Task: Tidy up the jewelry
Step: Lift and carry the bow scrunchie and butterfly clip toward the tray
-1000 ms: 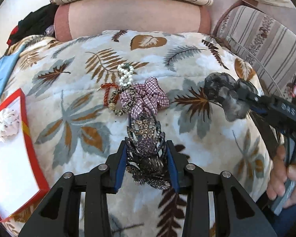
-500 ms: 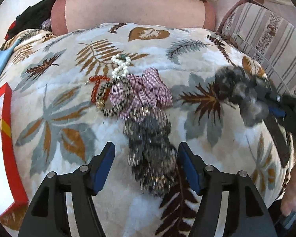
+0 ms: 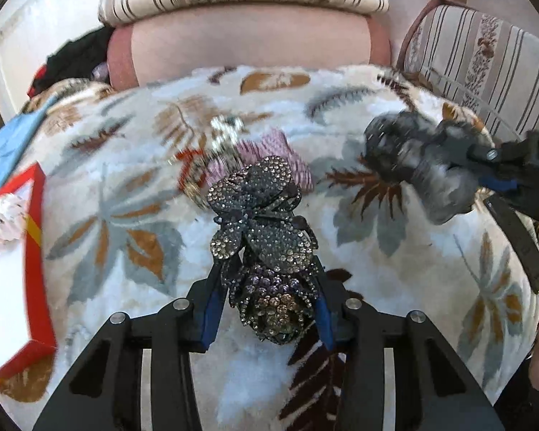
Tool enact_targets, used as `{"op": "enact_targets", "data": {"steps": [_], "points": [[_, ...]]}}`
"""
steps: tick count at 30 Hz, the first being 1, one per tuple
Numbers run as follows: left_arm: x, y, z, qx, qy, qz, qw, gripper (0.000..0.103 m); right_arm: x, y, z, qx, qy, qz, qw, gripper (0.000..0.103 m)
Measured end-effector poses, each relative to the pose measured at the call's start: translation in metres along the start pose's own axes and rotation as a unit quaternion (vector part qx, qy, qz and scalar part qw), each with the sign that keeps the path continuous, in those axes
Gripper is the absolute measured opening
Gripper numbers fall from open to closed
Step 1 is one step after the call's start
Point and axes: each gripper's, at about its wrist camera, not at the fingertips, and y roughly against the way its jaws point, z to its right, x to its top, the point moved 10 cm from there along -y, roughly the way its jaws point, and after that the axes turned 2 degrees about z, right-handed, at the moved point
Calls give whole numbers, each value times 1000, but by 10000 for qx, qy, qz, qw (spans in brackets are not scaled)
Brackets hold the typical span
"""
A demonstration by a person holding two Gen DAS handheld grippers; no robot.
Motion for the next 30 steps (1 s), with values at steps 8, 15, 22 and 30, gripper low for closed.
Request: {"op": "enact_targets", "data": {"steps": [8,15,22,30], "points": [[18,48,-21,187,5,635,9978,42,-8,3,-26,162,389,68,9991,26],[5,72,-50,380,96,746,9964,42,-20,13,-50,122,785,309,9964,26],[-15,89,-79,606,191,827,9945,42,-48,34,-72,118,1081,549,9926,26],[-19,105,-102,677,369,998,9920,42,-69,32,-78,-4,1205,524,9913,26]]}}
